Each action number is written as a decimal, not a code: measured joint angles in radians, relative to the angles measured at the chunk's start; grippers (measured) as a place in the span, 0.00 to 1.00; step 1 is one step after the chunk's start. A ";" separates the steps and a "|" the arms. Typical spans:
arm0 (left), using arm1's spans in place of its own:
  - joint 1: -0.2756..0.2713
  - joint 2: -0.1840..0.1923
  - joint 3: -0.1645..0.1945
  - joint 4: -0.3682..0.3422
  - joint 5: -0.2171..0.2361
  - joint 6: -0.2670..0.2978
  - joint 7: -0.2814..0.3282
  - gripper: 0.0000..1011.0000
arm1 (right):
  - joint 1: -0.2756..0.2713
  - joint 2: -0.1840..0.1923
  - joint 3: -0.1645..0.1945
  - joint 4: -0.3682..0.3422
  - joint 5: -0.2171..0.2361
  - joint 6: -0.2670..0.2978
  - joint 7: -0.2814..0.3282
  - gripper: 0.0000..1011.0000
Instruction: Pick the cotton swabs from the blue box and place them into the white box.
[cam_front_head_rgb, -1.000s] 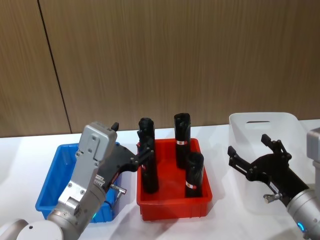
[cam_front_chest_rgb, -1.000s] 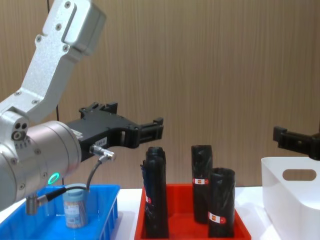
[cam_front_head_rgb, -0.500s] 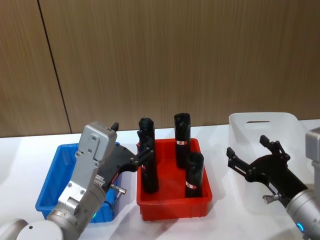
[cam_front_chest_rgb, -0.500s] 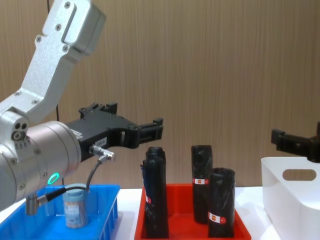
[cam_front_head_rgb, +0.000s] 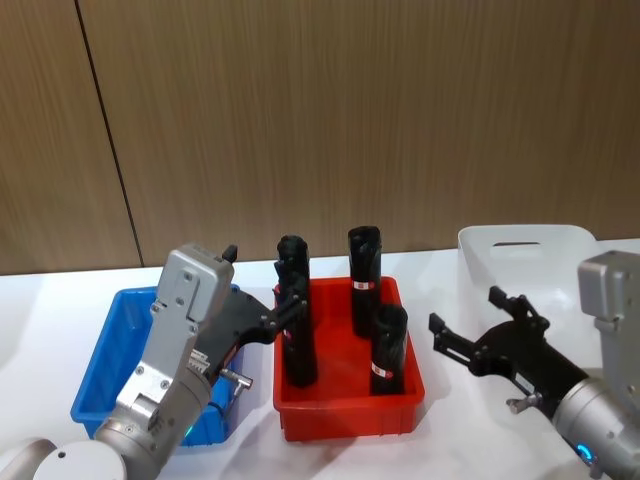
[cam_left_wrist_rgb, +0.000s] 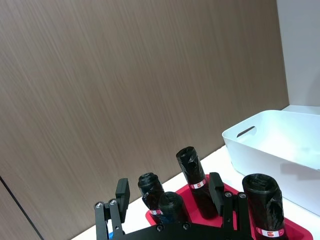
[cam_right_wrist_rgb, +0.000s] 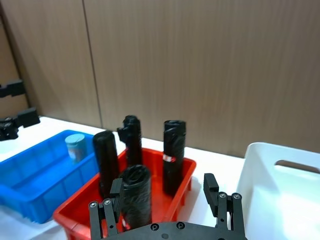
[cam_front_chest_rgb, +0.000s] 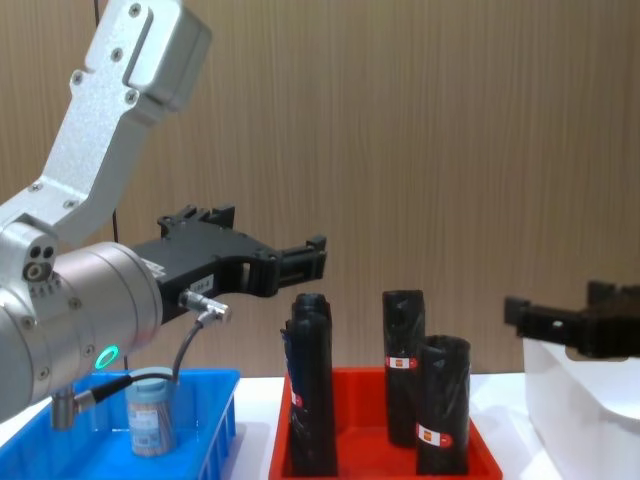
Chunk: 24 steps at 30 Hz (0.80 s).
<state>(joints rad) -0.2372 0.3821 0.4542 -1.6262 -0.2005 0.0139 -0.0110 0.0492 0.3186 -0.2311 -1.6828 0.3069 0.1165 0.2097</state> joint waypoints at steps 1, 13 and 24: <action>0.000 0.000 0.000 0.000 0.000 0.000 0.000 0.99 | 0.000 0.000 0.000 0.000 0.000 0.000 0.000 0.99; 0.000 0.000 0.000 0.000 0.000 0.000 0.000 0.99 | 0.093 -0.039 -0.017 0.131 -0.008 0.048 0.119 0.99; 0.000 0.000 0.000 0.000 0.000 0.000 0.000 0.99 | 0.163 -0.074 -0.033 0.246 -0.029 0.058 0.177 0.99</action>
<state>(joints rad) -0.2372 0.3821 0.4542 -1.6262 -0.2004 0.0138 -0.0110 0.2126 0.2443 -0.2645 -1.4369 0.2775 0.1747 0.3867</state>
